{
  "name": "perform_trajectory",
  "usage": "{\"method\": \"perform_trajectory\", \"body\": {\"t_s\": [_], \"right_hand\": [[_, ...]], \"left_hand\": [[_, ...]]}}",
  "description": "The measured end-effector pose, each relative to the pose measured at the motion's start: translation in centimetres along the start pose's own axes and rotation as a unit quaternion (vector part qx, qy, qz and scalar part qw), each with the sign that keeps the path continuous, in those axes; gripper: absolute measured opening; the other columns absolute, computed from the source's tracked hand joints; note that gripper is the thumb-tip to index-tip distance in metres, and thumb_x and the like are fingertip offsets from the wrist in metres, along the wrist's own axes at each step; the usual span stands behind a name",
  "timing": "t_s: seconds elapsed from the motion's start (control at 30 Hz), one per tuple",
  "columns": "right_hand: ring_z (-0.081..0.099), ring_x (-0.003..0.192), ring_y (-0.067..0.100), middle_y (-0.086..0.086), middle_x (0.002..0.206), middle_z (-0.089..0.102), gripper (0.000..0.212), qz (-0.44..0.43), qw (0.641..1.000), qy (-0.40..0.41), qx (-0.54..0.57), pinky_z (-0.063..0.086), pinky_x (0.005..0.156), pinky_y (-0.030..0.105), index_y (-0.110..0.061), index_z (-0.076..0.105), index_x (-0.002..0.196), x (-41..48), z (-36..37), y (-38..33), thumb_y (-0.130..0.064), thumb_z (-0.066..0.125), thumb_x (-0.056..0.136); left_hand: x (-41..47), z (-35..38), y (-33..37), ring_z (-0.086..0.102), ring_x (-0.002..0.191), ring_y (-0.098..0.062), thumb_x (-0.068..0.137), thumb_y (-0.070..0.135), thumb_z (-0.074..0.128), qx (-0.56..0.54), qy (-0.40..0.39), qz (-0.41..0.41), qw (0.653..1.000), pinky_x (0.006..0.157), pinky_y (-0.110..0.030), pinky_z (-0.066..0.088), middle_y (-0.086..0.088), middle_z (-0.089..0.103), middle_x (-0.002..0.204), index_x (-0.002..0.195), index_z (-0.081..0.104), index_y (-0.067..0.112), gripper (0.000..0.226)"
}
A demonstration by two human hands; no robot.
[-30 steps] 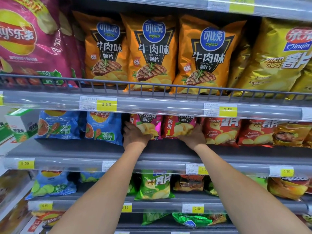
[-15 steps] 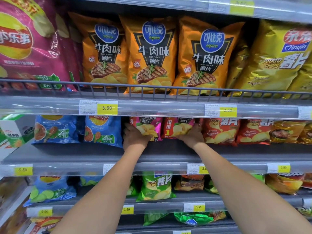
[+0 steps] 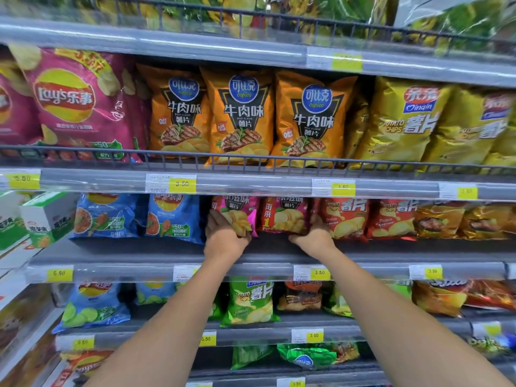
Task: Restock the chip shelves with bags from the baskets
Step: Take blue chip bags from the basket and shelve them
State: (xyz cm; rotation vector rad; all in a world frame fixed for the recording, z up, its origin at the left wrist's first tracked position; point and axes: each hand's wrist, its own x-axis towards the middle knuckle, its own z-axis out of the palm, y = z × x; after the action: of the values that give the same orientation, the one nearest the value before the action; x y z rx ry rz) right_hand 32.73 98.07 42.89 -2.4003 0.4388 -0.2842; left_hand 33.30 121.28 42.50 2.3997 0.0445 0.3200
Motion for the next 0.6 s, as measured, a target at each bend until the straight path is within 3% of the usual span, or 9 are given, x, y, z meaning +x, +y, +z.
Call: {"method": "perform_trajectory", "body": {"t_s": [0.07,0.1,0.23,0.33,0.5,0.6], "right_hand": [[0.057,0.122,0.039,0.018,0.116,0.061,0.065,-0.007,0.999,-0.018,-0.044,0.051,0.095,0.043,-0.005,0.055,0.118,-2.0,-1.1,0.3,-0.056,0.074,0.083],[0.055,0.124,0.039,0.019,0.116,0.059,0.06,-0.012,0.997,-0.023,-0.066,0.049,0.095,0.043,-0.004,0.056,0.113,-3.1,-1.5,0.3,-0.056,0.07,0.088],[0.02,0.151,0.036,0.015,0.162,0.025,0.089,-0.095,0.991,-0.008,-0.098,0.03,0.12,0.047,-0.007,0.022,0.158,-8.0,-3.0,1.2,-0.055,0.063,0.094],[0.008,0.156,0.03,0.007,0.17,0.009,0.091,-0.161,0.979,-0.001,-0.125,0.024,0.124,0.048,-0.018,0.011,0.164,-11.9,-3.3,2.3,-0.055,0.06,0.096],[0.008,0.156,0.027,0.004,0.171,0.008,0.09,-0.242,0.953,0.044,-0.177,0.02,0.126,0.048,-0.023,0.011,0.164,-17.1,-2.5,2.6,-0.057,0.058,0.095],[0.01,0.157,0.028,0.005,0.171,0.008,0.09,-0.268,0.941,0.054,-0.2,0.019,0.126,0.049,-0.027,0.011,0.164,-19.3,-1.6,1.9,-0.061,0.057,0.094]], "left_hand": [[-1.6,-0.5,0.3,0.027,0.151,-0.041,0.085,0.052,0.08,0.04,-0.012,0.027,0.999,0.118,-0.051,0.037,-0.02,0.021,0.167,0.161,0.018,0.007,0.107],[-2.5,-0.9,0.4,0.029,0.15,-0.04,0.086,0.053,0.078,0.066,-0.02,0.045,0.997,0.117,-0.051,0.04,-0.019,0.025,0.165,0.158,0.024,0.009,0.1],[-6.6,-2.6,-0.1,0.017,0.156,-0.033,0.091,0.051,0.074,0.13,-0.026,0.169,0.977,0.123,-0.045,0.029,-0.012,0.018,0.17,0.163,0.017,0.017,0.098],[-10.1,-3.9,-1.6,0.005,0.161,-0.028,0.093,0.056,0.069,0.171,-0.008,0.228,0.958,0.128,-0.044,0.018,-0.005,0.007,0.174,0.165,0.011,0.024,0.098],[-14.8,-6.3,-3.9,-0.002,0.162,-0.028,0.094,0.067,0.059,0.246,0.045,0.241,0.938,0.13,-0.048,0.013,-0.003,0.003,0.175,0.166,0.008,0.025,0.098],[-16.9,-7.7,-5.6,0.01,0.161,-0.033,0.09,0.067,0.066,0.28,0.08,0.248,0.924,0.127,-0.052,0.02,-0.008,0.014,0.173,0.166,0.02,0.024,0.099]]}}
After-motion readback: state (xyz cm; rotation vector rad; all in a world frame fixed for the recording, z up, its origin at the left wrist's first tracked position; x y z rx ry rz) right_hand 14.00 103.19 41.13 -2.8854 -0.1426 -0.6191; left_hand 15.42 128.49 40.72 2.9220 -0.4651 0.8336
